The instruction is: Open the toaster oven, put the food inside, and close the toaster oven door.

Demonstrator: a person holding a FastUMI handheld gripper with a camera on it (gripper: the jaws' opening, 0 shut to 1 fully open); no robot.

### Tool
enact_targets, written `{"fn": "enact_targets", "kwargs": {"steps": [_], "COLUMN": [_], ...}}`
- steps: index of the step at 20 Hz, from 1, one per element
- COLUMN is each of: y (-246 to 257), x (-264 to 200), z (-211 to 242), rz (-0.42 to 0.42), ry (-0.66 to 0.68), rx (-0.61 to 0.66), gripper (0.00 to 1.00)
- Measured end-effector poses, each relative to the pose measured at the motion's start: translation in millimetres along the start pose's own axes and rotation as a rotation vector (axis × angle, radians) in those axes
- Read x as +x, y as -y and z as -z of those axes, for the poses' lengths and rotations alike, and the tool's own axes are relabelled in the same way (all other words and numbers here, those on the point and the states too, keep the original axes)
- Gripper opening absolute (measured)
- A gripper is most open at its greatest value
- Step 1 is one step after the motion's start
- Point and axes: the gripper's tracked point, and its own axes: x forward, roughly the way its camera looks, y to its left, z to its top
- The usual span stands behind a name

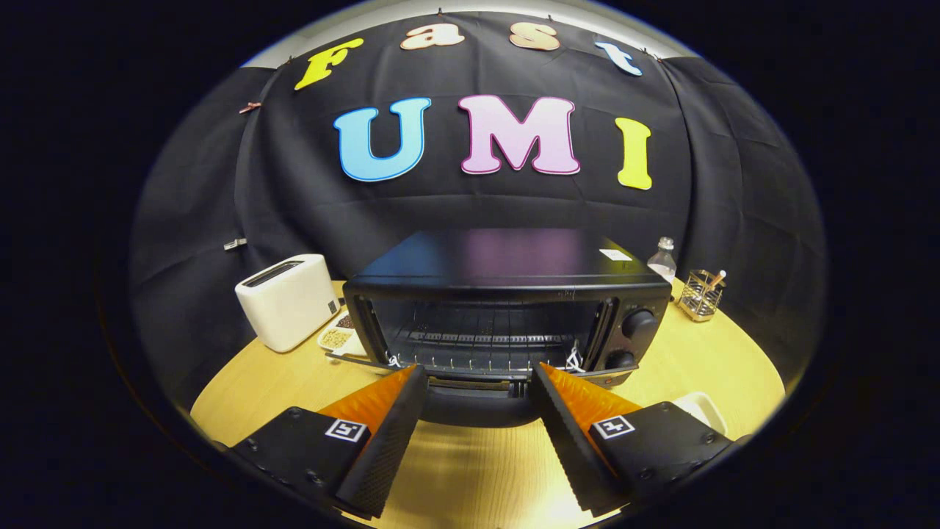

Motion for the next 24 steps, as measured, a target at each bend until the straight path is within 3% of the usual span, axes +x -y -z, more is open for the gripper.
{"fn": "enact_targets", "kwargs": {"steps": [3, 6, 9, 18, 24], "y": [-2, -1, 16, 48, 120], "x": [-13, -20, -22, -62, -75], "z": [25, 67, 104, 61, 24], "rz": [-0.023, -0.043, -0.007, -0.075, -0.080], "ry": [-0.041, -0.152, -0.236, -0.219, -0.198], "rx": [-0.049, -0.012, -0.045, 0.067, 0.106], "gripper": [0.95, 0.95, 1.00, 0.98, 0.98]}}
